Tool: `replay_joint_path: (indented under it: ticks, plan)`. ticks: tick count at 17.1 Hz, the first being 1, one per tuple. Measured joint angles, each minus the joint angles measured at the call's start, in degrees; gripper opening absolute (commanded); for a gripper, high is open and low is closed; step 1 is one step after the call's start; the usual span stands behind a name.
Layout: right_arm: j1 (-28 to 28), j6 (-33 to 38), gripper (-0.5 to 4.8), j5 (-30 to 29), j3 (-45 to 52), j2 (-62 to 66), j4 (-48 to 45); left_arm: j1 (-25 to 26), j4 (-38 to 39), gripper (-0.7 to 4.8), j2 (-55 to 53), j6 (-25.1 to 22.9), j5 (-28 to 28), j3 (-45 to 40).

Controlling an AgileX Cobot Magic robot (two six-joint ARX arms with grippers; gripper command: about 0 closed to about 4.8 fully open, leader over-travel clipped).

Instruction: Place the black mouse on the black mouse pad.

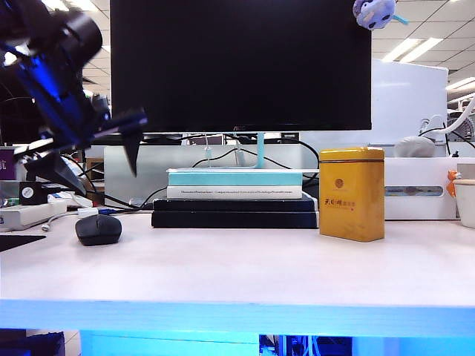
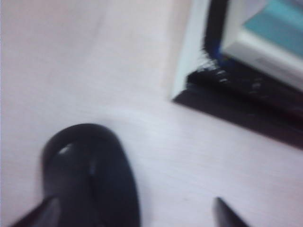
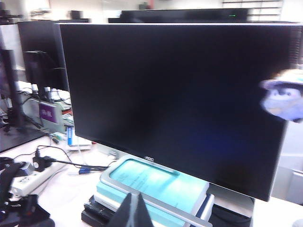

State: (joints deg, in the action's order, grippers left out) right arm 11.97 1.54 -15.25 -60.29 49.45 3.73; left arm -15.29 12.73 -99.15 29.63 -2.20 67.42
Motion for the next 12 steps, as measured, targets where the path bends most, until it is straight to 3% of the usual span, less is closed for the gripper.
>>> replay_joint_path:
  ticks: [4, 6, 9, 12]
  plan:
    - [0.20, 0.00, -0.01, 0.15, 0.00, 0.04, 0.00, -0.17, 0.35, 4.79, -1.81, 0.85, -1.40, 0.00]
    - [0.17, 0.02, -0.01, -3.85, 0.00, 0.15, 0.04, -0.26, 0.37, 4.79, -2.84, 0.87, -2.56, 0.04]
    - [0.20, -3.23, -0.01, -15.37, -0.02, 0.13, 6.62, -0.26, 0.26, 4.79, -3.52, 0.90, -2.71, 0.13]
    - [0.24, -4.50, -0.01, -16.52, -0.02, 0.22, 13.35, -0.24, 0.28, 4.79, -4.50, 1.36, -3.69, 0.13]
